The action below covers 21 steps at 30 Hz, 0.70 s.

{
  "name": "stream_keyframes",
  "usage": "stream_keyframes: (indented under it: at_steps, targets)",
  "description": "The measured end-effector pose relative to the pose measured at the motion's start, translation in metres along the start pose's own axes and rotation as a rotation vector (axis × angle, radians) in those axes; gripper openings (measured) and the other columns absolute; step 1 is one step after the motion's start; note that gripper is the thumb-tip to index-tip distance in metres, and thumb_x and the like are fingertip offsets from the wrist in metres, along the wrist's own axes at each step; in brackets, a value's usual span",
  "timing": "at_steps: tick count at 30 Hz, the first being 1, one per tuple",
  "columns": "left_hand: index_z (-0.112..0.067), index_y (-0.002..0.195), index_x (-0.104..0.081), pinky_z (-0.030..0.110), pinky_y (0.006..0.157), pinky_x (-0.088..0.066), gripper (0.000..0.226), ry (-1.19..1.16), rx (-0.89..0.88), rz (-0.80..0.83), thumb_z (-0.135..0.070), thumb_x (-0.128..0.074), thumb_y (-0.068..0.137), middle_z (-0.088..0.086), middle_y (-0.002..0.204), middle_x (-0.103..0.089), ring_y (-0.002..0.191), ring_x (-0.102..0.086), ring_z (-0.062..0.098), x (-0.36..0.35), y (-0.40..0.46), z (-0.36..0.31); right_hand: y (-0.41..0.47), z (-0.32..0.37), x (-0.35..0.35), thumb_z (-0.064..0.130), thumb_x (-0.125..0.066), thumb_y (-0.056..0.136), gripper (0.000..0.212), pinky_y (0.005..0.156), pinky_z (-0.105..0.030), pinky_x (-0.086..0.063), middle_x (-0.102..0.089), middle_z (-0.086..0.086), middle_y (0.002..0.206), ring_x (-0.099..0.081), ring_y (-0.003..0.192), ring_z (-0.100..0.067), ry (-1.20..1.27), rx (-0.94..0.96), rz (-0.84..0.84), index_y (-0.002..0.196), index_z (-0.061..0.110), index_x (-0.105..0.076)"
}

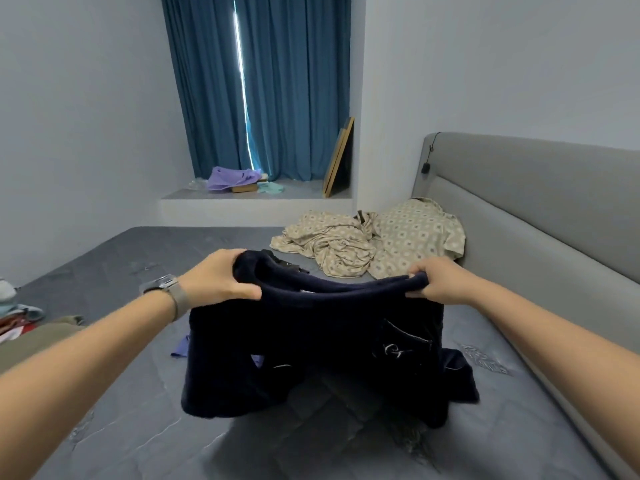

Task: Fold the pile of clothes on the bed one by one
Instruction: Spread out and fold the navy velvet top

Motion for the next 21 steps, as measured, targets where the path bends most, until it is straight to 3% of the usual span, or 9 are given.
stream_keyframes:
  at_steps: [2,4,6,10,11,12,16,18,21]
  targets:
    - [-0.032,0.1,-0.065,0.025,0.075,-0.051,0.049,0.373,0.022,0.109,-0.055,-0.078,0.058,-0.02,0.09,-0.068,0.085,-0.064,0.004,0.007,0.009,-0.007,0.003,-0.004,0.005,0.013,-0.072,0.083,0.026,0.059,-0.028,-0.035,-0.046,0.004,0.069,-0.048,0.074,-0.019,0.078,-0.047,-0.108,0.083,0.02,-0.047]
    - [-0.035,0.1,-0.063,0.029,0.07,-0.046,0.037,0.701,0.104,-0.002,-0.059,-0.07,0.072,-0.011,0.092,-0.064,0.087,-0.062,0.016,0.025,0.018,-0.011,0.007,-0.012,0.013,0.016,-0.069,0.086,0.028,0.064,-0.029,-0.037,-0.051,0.001,0.079,-0.052,0.082,-0.021,0.21,-0.156,-0.202,0.101,0.02,-0.046]
    - [-0.029,0.097,-0.063,0.029,0.066,-0.041,0.025,0.756,0.177,-0.177,-0.051,-0.06,0.085,-0.005,0.092,-0.063,0.087,-0.061,0.023,0.041,0.022,-0.016,0.01,-0.012,0.022,0.017,-0.062,0.09,0.013,0.067,-0.03,-0.04,-0.061,-0.009,0.088,-0.058,0.09,-0.028,0.233,-0.209,-0.282,0.1,0.011,-0.056]
    - [-0.02,0.099,-0.065,0.031,0.065,-0.043,0.016,0.976,0.208,-0.392,-0.023,-0.051,0.091,0.009,0.099,-0.067,0.09,-0.064,0.033,0.071,0.027,-0.031,0.003,0.007,0.066,0.007,-0.043,0.09,0.029,0.065,-0.035,-0.041,-0.064,-0.014,0.1,-0.058,0.099,-0.034,-0.416,-0.162,-0.541,0.114,0.013,-0.058]
    - [-0.02,0.099,-0.065,0.031,0.064,-0.042,0.016,0.997,0.212,-0.43,-0.02,-0.051,0.091,0.009,0.098,-0.067,0.089,-0.065,0.034,0.083,0.028,-0.036,-0.001,0.015,0.08,0.005,-0.039,0.091,0.033,0.064,-0.035,-0.041,-0.063,-0.015,0.1,-0.057,0.097,-0.035,-0.446,-0.141,-0.581,0.118,0.016,-0.056]
    - [-0.02,0.098,-0.065,0.032,0.063,-0.041,0.016,0.968,0.203,-0.487,-0.017,-0.051,0.09,0.01,0.096,-0.067,0.087,-0.065,0.036,0.096,0.029,-0.041,-0.002,0.021,0.094,0.004,-0.036,0.091,0.038,0.062,-0.035,-0.045,-0.062,-0.015,0.101,-0.057,0.094,-0.036,-0.368,-0.137,-0.604,0.12,0.018,-0.055]
    - [-0.006,0.073,-0.057,0.038,0.054,-0.047,0.018,0.401,0.248,-0.647,0.005,-0.049,0.084,0.013,0.073,-0.058,0.083,-0.065,0.033,0.145,0.028,-0.072,-0.004,0.042,0.141,0.0,-0.025,0.09,0.049,0.061,-0.047,-0.06,-0.054,-0.006,0.119,-0.058,0.098,-0.033,0.586,-0.185,-0.634,0.12,0.021,-0.058]
    - [-0.003,0.072,-0.054,0.037,0.058,-0.052,0.017,0.148,0.292,-0.7,0.008,-0.051,0.086,0.012,0.074,-0.055,0.084,-0.06,0.026,0.172,0.027,-0.087,-0.01,0.06,0.164,0.002,-0.027,0.092,0.042,0.076,-0.046,-0.058,-0.055,-0.004,0.116,-0.056,0.106,-0.03,0.667,-0.145,-0.731,0.117,0.02,-0.057]
    - [-0.007,0.064,-0.05,0.034,0.065,-0.039,0.022,0.129,0.258,-0.808,-0.005,-0.049,0.086,0.013,0.067,-0.05,0.072,-0.051,0.027,0.208,0.016,-0.111,-0.025,0.082,0.198,0.006,-0.029,0.095,0.033,0.086,-0.036,-0.047,-0.056,-0.003,0.103,-0.053,0.094,-0.023,0.5,-0.081,-0.937,0.115,0.014,-0.054]
Point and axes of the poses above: each hand's wrist, its own y-axis towards the middle knuckle, its own x-axis out of the back of the hand, z = x × y, the point moved 4 cm from there along y, towards the middle knuckle
